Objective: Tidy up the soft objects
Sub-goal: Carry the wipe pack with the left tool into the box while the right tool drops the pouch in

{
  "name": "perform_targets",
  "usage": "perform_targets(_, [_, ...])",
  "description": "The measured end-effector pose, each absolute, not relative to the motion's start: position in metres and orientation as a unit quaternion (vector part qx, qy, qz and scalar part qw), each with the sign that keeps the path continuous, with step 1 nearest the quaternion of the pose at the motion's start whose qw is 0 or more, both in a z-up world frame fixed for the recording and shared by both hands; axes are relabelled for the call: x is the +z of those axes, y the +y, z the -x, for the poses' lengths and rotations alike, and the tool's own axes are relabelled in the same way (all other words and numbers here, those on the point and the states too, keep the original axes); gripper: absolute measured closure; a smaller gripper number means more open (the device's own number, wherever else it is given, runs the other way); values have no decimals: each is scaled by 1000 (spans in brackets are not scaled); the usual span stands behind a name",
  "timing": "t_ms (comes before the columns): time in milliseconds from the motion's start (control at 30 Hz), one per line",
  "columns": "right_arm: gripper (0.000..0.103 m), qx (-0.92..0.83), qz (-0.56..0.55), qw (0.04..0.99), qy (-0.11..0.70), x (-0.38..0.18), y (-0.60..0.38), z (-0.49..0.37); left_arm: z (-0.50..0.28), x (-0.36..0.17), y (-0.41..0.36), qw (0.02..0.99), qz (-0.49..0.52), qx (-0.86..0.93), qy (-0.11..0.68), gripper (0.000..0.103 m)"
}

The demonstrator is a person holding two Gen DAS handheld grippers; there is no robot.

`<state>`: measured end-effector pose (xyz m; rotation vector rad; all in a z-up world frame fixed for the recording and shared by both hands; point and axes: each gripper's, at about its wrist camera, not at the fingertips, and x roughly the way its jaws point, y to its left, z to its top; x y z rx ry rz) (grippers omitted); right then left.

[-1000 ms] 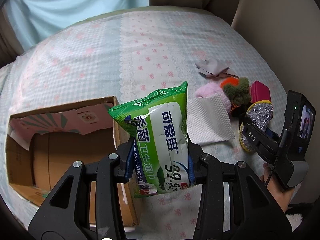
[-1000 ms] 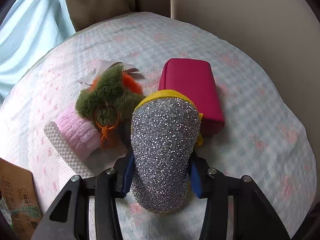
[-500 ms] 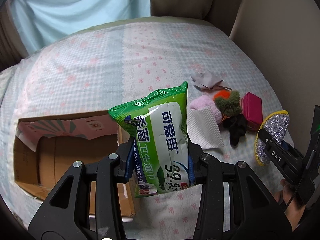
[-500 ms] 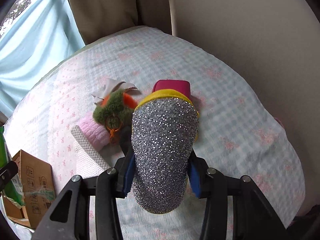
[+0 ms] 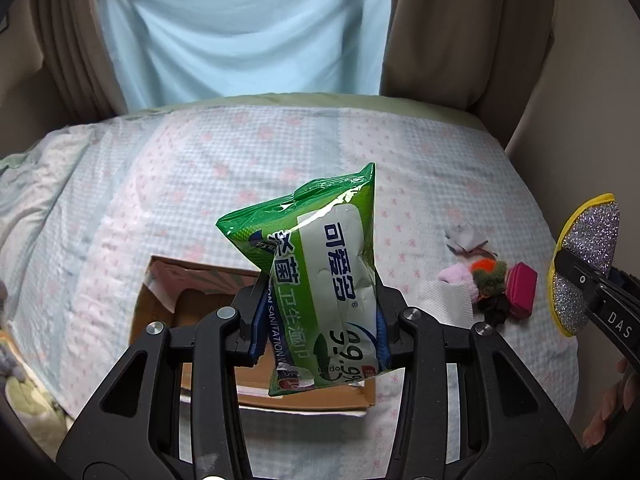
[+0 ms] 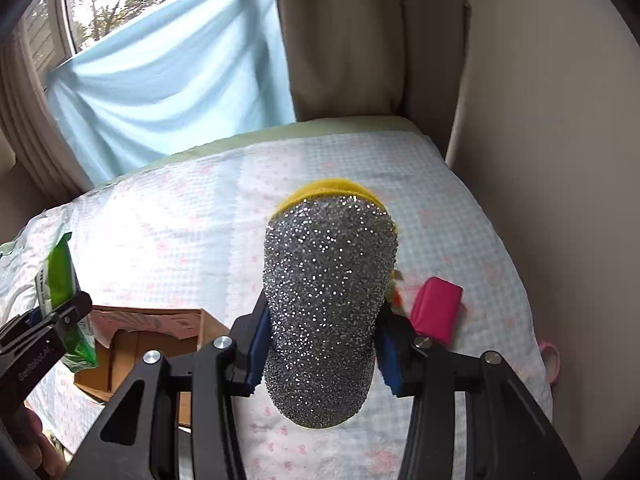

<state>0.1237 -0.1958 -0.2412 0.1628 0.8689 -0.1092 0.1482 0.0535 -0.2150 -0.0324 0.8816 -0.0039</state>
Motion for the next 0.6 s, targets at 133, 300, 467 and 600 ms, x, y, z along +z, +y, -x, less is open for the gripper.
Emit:
perform_targets(133, [60, 0, -62, 905, 420, -213, -139, -134, -155, -216, 102, 899, 18, 14, 438, 66])
perform_targets(300, [60, 56, -55, 894, 442, -207, -61, -147, -165, -242, 158, 880, 11, 22, 475, 66])
perform_targets(467, [60, 84, -61, 865, 491, -234, -1, -157, -178, -287, 196, 853, -6, 5, 522, 66])
perform_targets(600, [60, 85, -59, 835, 540, -270, 37, -167, -191, -330, 212, 828, -21, -17, 561, 66])
